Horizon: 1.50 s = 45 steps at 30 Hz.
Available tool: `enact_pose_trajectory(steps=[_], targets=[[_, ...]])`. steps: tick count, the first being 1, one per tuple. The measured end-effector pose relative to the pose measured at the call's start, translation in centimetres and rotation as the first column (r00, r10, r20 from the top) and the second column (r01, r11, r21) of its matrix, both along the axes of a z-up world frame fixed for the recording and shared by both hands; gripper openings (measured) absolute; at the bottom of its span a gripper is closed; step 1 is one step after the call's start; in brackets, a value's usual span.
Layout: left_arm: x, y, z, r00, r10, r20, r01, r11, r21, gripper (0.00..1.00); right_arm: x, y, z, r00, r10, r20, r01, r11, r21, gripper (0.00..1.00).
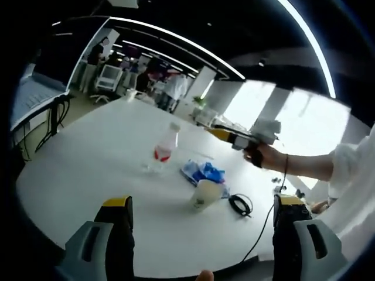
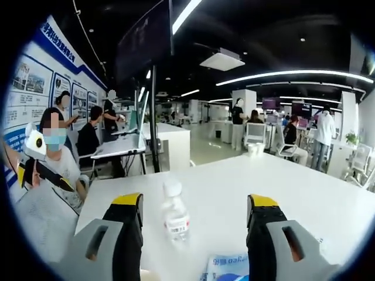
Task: Arrange the tabletop items into an orderly group along one side of the table until the central work area is clear of visible clutter.
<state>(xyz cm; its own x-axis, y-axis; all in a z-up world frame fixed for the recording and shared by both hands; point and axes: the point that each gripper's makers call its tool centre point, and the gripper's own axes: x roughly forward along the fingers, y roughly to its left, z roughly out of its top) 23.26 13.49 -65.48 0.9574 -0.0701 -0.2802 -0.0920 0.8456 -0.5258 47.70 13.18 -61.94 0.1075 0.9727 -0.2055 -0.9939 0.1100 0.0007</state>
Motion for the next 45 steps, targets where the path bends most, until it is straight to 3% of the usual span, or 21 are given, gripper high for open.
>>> enact_pose_trajectory(steps=[20,35,45], targets=[[1.6,-2.8,0.0,0.984,-0.175,0.008,0.176,0.984,-0.021,0.97,-0.1,-9.2,0.1,0.982,-0.19,-0.001,0.19,0.982,-0.017,0.69],[1.2,-3.7,-0.4,0.965,-0.261,-0.003,0.26,0.965,-0.031,0.97,-1.2,-14.7,-0.8,0.949,-0.315,-0.023,0.314,0.949,-0.035,0.69],[0.1,-4.5,-0.7,0.944,-0.329,-0.01,0.329,0.944,-0.032,0.97,-2.6,-18.1,-1.0,0.916,-0.4,-0.031,0.398,0.916,-0.038,0.68]])
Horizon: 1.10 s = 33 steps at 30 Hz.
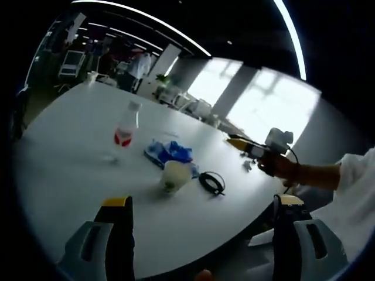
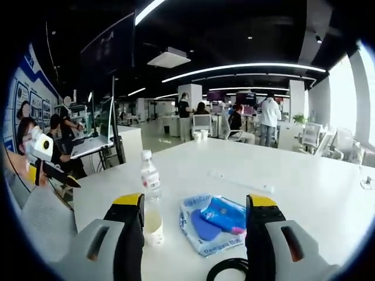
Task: Arrange the tabletop items into an orderly group along one side of the table until the central work area is clear of visible clutter.
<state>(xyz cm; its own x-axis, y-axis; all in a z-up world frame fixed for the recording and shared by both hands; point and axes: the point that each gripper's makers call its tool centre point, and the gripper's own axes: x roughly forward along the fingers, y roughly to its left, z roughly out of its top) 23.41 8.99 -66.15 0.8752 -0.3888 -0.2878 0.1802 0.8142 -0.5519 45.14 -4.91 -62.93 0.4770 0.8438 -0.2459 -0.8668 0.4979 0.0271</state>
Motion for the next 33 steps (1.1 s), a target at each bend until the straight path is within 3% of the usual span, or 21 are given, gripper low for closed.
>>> enact_pose_trajectory(steps=[10,15,18,23,33], targets=[[-1.2,-0.1,-0.7,0.999,-0.036,0.001,0.036,0.999,0.001,0.97,-0.8,-1.9,-0.4,0.998,-0.055,0.006,0.055,0.998,0.0,0.68],[-1.8,0.1,-0.5,1.0,-0.019,0.002,0.019,1.0,0.005,0.97,-0.1,-2.3,-1.4,0.998,-0.067,-0.011,0.067,0.998,-0.012,0.68],[-1.8,0.5,-0.6,1.0,-0.009,-0.001,0.009,1.0,0.022,0.97,0.5,-2.2,-1.5,0.997,-0.077,-0.031,0.077,0.997,0.018,0.68],[-1.0,0.5,-0.7,0.999,0.037,-0.006,-0.037,0.999,-0.003,0.97,1.2,-2.4,-1.9,0.997,-0.06,-0.043,0.06,0.998,0.009,0.67],[1.7,-2.4,-0.3,0.999,0.05,0.005,-0.05,0.999,-0.011,0.97,3.2,-4.7,-3.2,0.996,-0.046,-0.075,0.045,0.999,-0.016,0.67]])
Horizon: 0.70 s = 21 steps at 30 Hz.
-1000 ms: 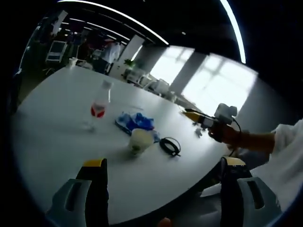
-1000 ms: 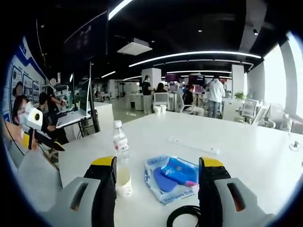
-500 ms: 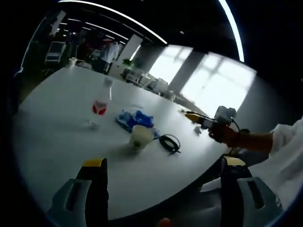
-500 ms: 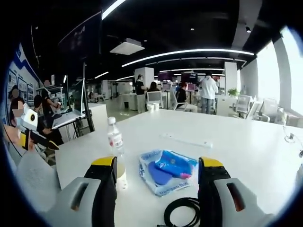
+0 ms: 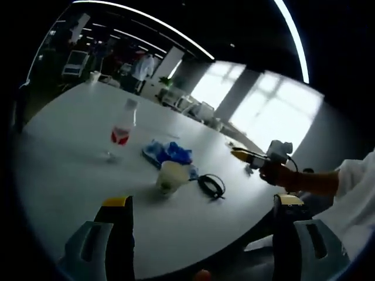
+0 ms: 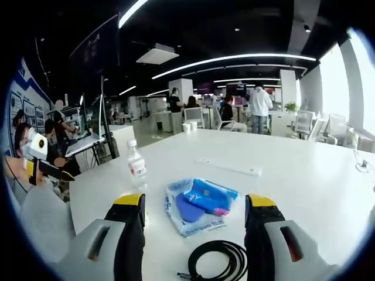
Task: Arrange the tabletop items into an orderly group along one side of the table until the central work area is clear of visible clutter.
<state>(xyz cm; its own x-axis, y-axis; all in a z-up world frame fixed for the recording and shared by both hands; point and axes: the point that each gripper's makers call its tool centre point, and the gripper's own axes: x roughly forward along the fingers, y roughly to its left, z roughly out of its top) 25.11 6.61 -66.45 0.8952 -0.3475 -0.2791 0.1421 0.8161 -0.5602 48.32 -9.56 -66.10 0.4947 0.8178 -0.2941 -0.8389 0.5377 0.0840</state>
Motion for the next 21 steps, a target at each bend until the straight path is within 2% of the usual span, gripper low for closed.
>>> enact_pose_trajectory(steps=[14,21], targets=[[3.4,-3.0,-0.5,0.999,-0.008,-0.031,0.009,1.0,0.027,0.97,2.1,-3.2,-1.9,0.999,0.01,-0.045,-0.01,1.0,-0.008,0.67],[5.4,-5.0,-0.6,0.999,-0.004,-0.04,0.005,1.0,0.026,0.97,3.8,-5.1,-3.0,0.997,0.006,-0.071,-0.007,1.0,-0.009,0.67]])
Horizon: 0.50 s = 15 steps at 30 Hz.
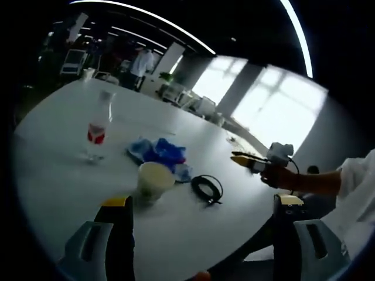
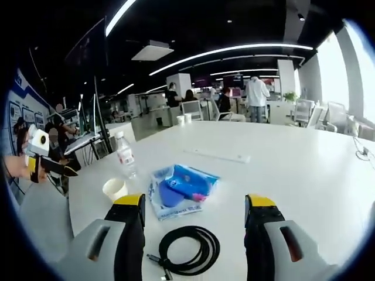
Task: Arrange the tabletop items into an orderly group along one side of the table until the central work area is clear of visible clutter.
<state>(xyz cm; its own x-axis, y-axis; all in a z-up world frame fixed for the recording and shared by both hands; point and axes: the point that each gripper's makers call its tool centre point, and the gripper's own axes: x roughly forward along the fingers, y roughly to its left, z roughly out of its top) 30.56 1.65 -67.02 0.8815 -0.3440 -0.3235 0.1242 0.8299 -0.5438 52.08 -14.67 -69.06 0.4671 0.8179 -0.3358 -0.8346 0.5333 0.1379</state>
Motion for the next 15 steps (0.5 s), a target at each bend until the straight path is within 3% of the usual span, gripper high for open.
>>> enact_pose_trajectory(steps=[15], targets=[[4.0,-2.2,-0.1,1.0,0.016,-0.011,-0.015,0.999,0.04,0.96,3.8,-1.4,-1.9,0.999,0.028,-0.039,-0.028,1.0,-0.002,0.66]])
